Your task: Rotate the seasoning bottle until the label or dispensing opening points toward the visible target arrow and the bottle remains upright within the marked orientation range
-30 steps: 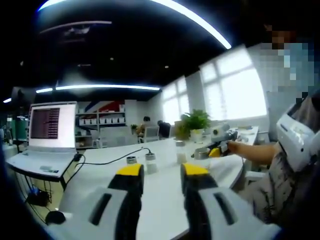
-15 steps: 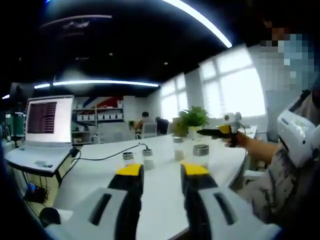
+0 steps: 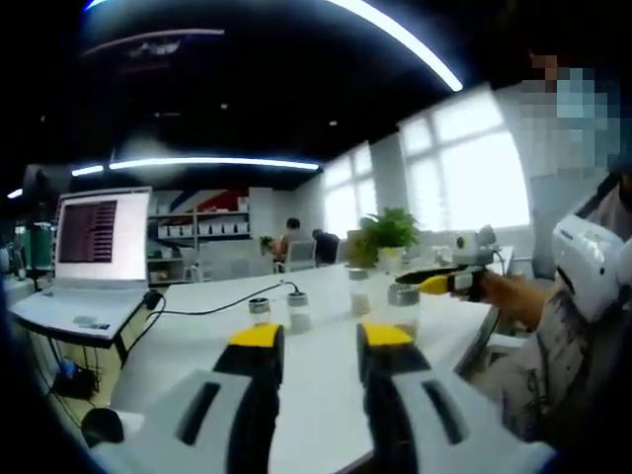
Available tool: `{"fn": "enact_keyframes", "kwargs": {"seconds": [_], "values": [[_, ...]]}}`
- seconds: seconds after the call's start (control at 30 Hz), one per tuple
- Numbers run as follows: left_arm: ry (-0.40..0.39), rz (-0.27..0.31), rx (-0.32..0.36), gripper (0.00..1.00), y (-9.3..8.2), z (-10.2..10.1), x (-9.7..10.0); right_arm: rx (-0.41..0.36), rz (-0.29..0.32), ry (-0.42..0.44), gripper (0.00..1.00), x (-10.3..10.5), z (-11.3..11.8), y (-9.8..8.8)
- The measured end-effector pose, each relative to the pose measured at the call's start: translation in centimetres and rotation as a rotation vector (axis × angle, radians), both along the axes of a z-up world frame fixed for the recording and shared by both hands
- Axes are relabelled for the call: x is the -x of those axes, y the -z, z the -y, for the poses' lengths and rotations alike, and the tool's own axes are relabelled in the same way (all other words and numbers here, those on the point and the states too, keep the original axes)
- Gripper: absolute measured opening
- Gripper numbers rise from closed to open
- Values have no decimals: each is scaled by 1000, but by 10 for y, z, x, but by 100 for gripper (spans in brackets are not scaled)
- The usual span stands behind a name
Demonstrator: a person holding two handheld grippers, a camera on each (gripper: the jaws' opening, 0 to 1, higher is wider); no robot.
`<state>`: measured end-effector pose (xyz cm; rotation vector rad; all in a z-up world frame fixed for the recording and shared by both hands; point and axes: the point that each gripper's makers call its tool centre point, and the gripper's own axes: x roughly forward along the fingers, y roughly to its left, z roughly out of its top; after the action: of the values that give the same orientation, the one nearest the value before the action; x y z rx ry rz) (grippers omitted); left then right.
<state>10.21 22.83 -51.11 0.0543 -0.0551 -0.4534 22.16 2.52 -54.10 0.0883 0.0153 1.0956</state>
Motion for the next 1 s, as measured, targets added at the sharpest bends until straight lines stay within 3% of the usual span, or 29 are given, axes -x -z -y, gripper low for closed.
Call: {"fn": "enact_keyframes", "kwargs": {"seconds": [0.1, 0.2, 0.33, 0.67, 1.0], "values": [[3, -12, -4, 31, 4, 1, -2, -26, -32, 1, 52, -1, -1, 0], [1, -11, 3, 31, 4, 0, -2, -28, -29, -40, 50, 2, -7, 0], [-1, -6, 1, 31, 2, 0, -1, -1, -17, -31, 51, -1, -10, 4], [1, -14, -2, 31, 5, 1, -2, 13, -13, -65, 38, 1, -11, 7], [-2, -10, -4, 31, 3, -2, 0, 17, -1, -113, 37, 2, -11, 7]]}}
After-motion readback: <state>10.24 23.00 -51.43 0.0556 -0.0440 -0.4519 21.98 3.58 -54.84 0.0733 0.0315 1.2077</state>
